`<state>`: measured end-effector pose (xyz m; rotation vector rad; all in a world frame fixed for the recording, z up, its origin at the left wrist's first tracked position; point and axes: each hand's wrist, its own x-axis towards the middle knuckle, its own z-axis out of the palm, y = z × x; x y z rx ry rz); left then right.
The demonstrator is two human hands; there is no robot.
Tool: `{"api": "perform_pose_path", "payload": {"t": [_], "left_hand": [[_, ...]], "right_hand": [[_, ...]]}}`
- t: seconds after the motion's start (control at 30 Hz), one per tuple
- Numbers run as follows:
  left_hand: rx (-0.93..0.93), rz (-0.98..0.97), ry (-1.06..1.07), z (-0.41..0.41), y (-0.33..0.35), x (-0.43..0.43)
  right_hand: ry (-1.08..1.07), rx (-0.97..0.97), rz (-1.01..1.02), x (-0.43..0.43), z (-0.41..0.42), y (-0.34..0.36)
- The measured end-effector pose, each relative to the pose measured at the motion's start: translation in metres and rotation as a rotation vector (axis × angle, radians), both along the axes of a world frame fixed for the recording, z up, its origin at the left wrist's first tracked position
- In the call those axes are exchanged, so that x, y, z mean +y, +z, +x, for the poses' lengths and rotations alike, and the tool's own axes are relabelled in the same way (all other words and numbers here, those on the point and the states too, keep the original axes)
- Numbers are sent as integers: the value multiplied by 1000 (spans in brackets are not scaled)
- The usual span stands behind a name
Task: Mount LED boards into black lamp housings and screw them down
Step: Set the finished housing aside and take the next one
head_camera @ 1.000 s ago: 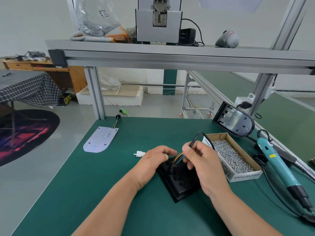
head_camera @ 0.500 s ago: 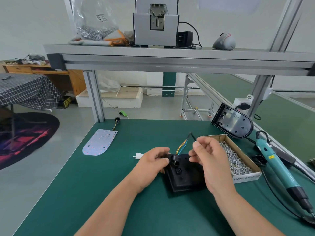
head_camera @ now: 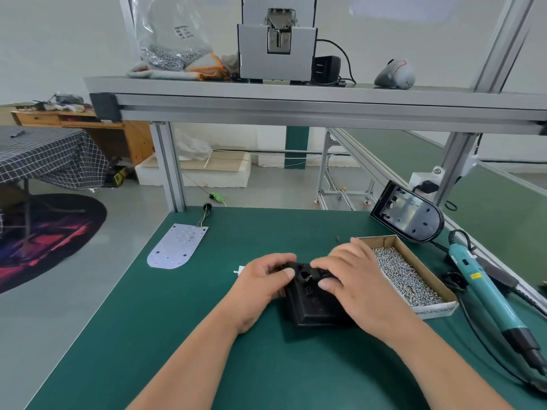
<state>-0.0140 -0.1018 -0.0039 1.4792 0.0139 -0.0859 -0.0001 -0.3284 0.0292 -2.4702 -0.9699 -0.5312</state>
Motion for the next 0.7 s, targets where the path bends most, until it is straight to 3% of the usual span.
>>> {"api": "perform_pose_path", "payload": {"t": [0.2, 0.7], "left_hand": [[-3, -105, -23, 5, -6, 2], [-10, -71, -61, 10, -10, 0]], "right_hand": [[-30, 121, 117, 6, 4, -3], [21, 237, 250, 11, 5, -9]]}}
